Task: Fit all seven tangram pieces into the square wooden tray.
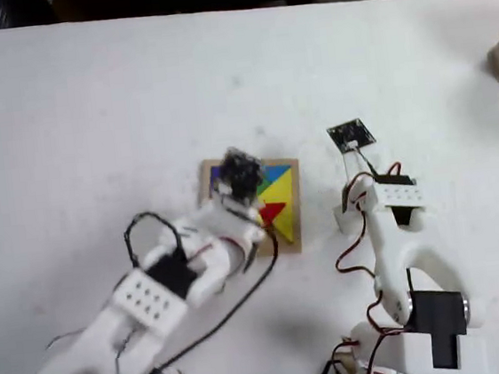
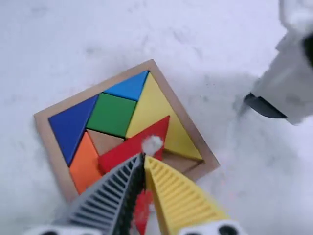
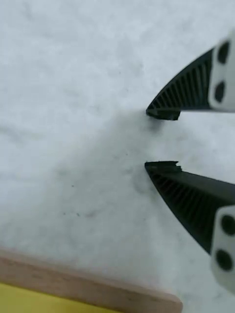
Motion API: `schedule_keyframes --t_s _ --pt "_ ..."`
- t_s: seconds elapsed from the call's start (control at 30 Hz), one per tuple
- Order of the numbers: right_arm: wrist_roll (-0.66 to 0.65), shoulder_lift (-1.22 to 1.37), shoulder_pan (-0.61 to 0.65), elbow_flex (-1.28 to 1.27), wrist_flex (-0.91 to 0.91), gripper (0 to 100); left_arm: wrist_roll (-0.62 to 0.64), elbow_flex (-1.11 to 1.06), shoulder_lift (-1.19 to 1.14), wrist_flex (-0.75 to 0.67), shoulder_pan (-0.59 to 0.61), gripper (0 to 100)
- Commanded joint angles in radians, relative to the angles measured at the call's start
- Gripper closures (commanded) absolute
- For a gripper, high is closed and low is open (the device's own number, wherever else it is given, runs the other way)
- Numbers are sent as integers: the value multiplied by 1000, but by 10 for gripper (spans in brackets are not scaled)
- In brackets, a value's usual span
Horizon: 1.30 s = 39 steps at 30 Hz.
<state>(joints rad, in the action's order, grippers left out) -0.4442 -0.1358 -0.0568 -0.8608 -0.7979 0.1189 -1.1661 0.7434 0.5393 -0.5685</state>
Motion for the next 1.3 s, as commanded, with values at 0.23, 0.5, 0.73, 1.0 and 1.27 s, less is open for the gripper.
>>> schedule_keyframes --t_s 0.23,0.5,0.73,1.0,1.27 --pt "-8 -30 5 -5 -8 861 14 -84 77 87 -191 980" --pt "-8 -30 5 -5 -10 861 14 32 -226 87 -157 980" --pt "-8 -30 5 -5 -10 861 14 95 -305 91 -59 980" --pt "-8 -30 5 -5 -10 861 14 97 -311 155 101 980" --pt "-8 -30 5 -5 -10 861 12 100 -305 147 130 980"
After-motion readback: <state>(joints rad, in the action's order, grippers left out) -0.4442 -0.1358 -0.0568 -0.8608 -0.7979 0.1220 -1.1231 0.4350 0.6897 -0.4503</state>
